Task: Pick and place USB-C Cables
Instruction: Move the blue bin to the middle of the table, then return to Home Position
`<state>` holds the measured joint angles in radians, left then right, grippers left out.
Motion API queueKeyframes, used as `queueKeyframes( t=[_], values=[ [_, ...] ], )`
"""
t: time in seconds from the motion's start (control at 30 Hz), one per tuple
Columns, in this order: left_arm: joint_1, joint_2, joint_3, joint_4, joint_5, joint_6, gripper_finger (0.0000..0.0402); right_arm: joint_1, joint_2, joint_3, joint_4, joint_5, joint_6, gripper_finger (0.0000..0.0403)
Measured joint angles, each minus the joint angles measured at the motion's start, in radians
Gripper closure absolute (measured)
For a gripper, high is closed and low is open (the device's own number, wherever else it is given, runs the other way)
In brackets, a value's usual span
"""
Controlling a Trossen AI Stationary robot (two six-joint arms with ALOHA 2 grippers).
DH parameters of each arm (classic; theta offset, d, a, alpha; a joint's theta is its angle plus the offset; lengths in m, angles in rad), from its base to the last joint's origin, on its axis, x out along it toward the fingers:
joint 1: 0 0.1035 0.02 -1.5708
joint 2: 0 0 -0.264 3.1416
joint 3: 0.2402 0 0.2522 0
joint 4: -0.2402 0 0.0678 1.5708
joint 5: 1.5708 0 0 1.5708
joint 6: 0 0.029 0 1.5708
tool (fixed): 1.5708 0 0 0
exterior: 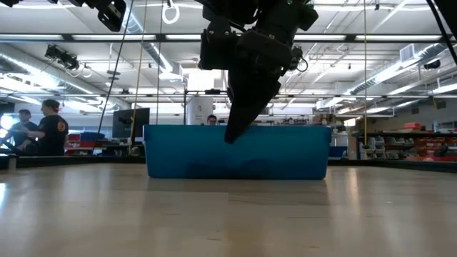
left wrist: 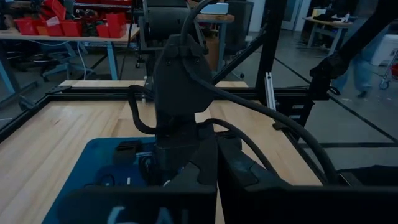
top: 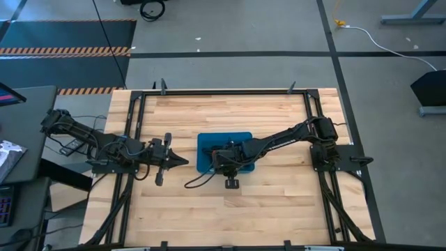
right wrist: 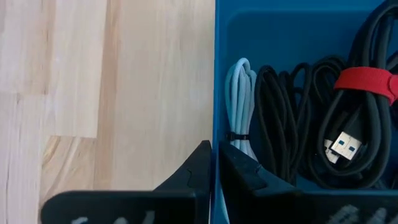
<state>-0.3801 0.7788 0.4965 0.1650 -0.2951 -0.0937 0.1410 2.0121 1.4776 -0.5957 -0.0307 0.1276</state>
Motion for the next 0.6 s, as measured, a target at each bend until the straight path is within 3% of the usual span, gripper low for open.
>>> queueKeyframes(
  t=[0.6],
  values=[
    [0.000,0.000,0.000,-0.003,0.000,-0.001,0.0399,0.000,-0.001,0.024,0.017,0.003,0.000,0.0273]
  ],
)
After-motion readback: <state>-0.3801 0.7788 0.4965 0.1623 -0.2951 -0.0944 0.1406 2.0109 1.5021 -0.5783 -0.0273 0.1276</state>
